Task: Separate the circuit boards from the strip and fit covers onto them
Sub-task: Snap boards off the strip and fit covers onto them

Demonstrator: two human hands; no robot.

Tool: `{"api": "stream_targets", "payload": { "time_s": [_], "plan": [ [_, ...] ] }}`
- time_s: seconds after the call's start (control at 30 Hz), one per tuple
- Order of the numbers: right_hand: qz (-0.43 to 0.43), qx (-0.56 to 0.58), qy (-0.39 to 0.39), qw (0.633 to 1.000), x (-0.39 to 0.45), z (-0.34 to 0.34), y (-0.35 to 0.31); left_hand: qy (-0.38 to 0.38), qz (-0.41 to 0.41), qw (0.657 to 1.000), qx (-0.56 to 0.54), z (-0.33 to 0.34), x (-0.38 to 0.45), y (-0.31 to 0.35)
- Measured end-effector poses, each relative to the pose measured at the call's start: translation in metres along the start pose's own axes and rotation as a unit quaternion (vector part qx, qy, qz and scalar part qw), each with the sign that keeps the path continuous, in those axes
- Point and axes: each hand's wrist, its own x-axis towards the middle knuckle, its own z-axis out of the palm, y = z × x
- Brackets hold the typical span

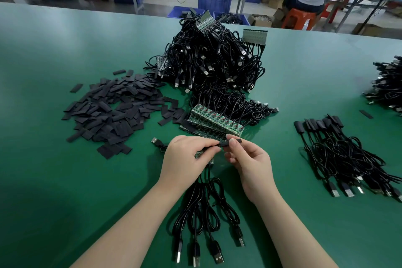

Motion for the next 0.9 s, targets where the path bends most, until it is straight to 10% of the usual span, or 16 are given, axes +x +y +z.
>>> {"api": "stream_targets", "payload": {
  "time_s": [0.9],
  "plan": [
    [0.018,0.043,0.038,0.998,-0.004,0.012,0.008,0.073,0.125,0.989,0.04,0.006,-0.002,-0.004]
  ]
}}
